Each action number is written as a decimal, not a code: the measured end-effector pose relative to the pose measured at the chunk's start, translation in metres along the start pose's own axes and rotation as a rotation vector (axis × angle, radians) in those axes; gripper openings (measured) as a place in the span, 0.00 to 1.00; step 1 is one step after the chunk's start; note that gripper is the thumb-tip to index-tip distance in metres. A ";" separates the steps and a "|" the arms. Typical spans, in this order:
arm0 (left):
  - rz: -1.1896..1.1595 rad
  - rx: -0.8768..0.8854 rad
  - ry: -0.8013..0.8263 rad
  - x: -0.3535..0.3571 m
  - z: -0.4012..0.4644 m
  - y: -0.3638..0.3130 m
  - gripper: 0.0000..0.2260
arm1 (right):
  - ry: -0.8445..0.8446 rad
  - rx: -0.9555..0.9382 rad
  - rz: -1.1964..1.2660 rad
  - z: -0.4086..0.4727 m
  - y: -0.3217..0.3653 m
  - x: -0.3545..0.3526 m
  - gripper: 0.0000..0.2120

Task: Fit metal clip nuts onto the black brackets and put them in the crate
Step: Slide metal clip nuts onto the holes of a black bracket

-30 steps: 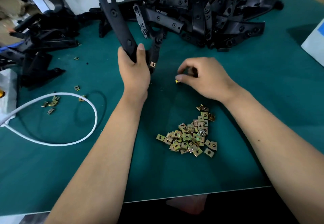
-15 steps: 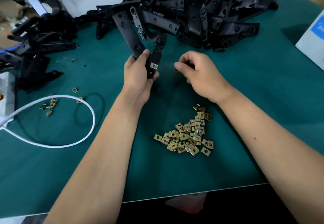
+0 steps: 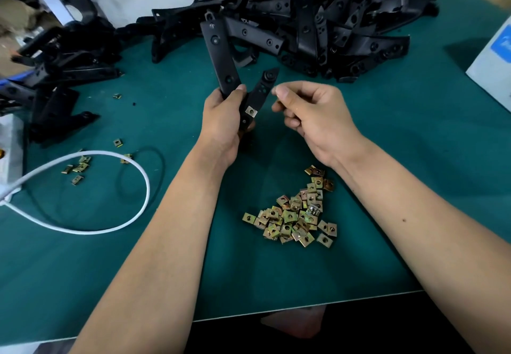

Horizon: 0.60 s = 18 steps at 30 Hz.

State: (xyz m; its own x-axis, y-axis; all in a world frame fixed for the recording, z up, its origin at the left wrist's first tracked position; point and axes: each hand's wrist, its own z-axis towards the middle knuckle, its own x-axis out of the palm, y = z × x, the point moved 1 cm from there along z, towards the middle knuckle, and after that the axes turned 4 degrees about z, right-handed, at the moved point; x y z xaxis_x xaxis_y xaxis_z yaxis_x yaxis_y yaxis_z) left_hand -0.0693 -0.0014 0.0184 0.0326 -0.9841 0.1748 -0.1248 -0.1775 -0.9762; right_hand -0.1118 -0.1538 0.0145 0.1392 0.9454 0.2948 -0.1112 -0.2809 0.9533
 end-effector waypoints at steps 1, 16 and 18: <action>-0.002 -0.002 -0.002 0.000 0.000 0.000 0.04 | -0.005 0.003 -0.010 0.000 0.000 0.000 0.03; 0.037 -0.001 0.009 -0.001 -0.001 0.000 0.04 | 0.126 0.065 -0.126 -0.002 0.003 0.002 0.12; 0.046 0.006 0.015 -0.001 -0.001 0.000 0.04 | 0.145 0.053 -0.134 -0.003 0.003 0.004 0.13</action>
State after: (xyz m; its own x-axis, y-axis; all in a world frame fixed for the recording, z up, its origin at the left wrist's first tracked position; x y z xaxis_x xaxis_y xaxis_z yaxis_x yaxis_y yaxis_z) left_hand -0.0702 -0.0009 0.0184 0.0122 -0.9913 0.1311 -0.1196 -0.1316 -0.9841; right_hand -0.1140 -0.1501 0.0188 0.0055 0.9877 0.1562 -0.0485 -0.1558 0.9866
